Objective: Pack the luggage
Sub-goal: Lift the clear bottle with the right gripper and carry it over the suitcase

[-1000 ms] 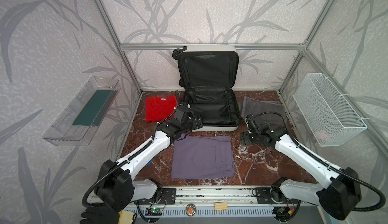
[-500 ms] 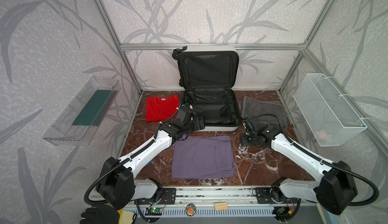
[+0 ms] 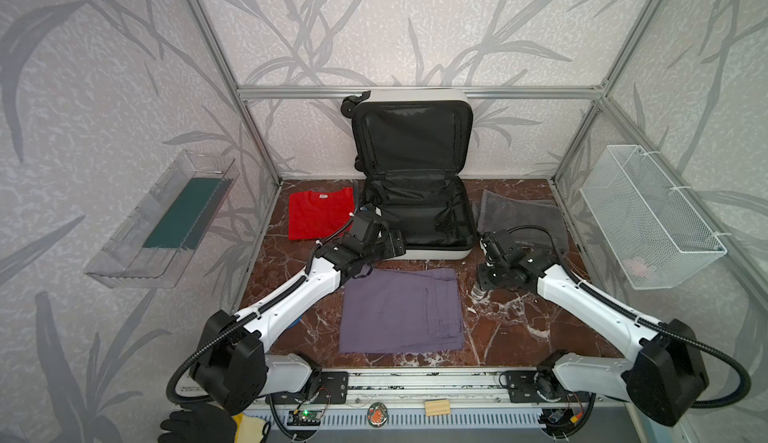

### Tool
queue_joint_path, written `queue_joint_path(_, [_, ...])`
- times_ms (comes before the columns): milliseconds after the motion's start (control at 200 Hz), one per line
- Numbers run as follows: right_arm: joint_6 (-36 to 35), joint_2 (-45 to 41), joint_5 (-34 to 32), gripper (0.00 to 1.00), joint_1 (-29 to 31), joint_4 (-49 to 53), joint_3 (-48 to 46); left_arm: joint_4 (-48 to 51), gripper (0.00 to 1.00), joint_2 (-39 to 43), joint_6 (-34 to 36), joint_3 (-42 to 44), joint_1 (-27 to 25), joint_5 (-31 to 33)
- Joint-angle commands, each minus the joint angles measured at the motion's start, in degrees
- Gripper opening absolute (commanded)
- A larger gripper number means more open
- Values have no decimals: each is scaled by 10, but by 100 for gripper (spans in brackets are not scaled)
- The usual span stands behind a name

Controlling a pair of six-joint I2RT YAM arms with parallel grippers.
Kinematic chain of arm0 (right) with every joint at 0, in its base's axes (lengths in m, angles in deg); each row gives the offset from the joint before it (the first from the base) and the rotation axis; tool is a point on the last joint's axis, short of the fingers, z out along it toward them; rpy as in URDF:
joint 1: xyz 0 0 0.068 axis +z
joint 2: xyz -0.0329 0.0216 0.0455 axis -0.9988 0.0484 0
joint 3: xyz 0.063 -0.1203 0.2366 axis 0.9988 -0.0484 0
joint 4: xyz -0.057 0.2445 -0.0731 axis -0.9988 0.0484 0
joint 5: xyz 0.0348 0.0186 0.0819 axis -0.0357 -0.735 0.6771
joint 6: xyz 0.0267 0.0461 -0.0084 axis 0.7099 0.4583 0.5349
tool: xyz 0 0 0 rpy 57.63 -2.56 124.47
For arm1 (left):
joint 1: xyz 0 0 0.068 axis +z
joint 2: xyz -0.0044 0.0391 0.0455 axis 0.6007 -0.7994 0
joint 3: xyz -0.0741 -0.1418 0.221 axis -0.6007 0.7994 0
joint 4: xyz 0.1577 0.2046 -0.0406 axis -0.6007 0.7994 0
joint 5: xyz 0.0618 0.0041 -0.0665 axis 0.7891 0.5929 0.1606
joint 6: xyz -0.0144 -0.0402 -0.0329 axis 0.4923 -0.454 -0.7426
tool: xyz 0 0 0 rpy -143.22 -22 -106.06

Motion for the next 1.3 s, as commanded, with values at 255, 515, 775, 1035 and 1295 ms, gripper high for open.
queue_joint_path(255, [-11, -69, -10, 14, 1, 27, 34, -4, 89, 3, -20, -22, -4, -8])
queue_joint_path(515, [-25, -106, -13, 12, 2, 63, 93, 0, 90, 0, -26, -51, -4, -24])
queue_joint_path(775, [-24, -120, 34, 12, 2, 66, 163, 0, 89, 0, -34, -77, -4, -30])
queue_joint_path(1035, [-4, -73, 83, 11, 2, -1, 241, -20, 90, -29, -69, -119, 9, -74])
queue_joint_path(1295, [61, 16, 128, 11, 2, -127, 291, -117, 90, -69, -204, -134, 59, -172])
